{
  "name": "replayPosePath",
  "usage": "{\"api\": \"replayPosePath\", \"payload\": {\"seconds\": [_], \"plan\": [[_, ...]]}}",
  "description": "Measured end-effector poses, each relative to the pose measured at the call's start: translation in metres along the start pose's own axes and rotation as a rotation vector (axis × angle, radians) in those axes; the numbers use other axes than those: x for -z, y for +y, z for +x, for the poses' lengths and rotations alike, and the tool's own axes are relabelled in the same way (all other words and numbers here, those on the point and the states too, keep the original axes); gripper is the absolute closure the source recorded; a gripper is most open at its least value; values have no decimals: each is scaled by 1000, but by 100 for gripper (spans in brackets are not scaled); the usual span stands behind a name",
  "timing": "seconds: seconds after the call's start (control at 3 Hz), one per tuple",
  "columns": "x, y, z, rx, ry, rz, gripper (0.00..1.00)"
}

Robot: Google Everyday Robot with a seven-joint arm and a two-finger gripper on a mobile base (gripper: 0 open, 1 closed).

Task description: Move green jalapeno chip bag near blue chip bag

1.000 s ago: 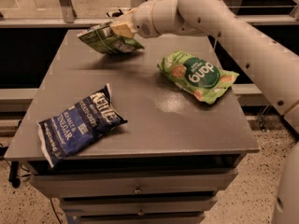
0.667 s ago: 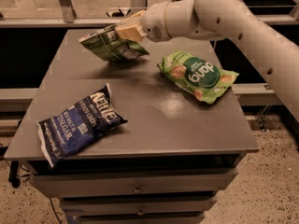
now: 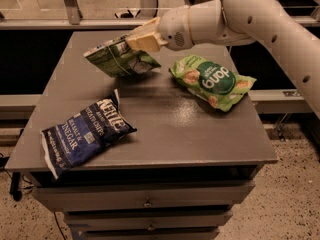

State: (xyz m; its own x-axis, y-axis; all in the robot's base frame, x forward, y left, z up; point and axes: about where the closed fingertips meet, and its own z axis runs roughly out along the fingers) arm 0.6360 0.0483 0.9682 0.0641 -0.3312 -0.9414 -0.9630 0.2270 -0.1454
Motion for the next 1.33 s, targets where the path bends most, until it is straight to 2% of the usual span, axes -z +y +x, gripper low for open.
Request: {"api": "replayPosePath", "payload": {"seconds": [1.0, 1.33], "plan": [[3, 19, 5, -23, 7, -67, 13], [0, 21, 5, -24, 5, -78, 0]]}}
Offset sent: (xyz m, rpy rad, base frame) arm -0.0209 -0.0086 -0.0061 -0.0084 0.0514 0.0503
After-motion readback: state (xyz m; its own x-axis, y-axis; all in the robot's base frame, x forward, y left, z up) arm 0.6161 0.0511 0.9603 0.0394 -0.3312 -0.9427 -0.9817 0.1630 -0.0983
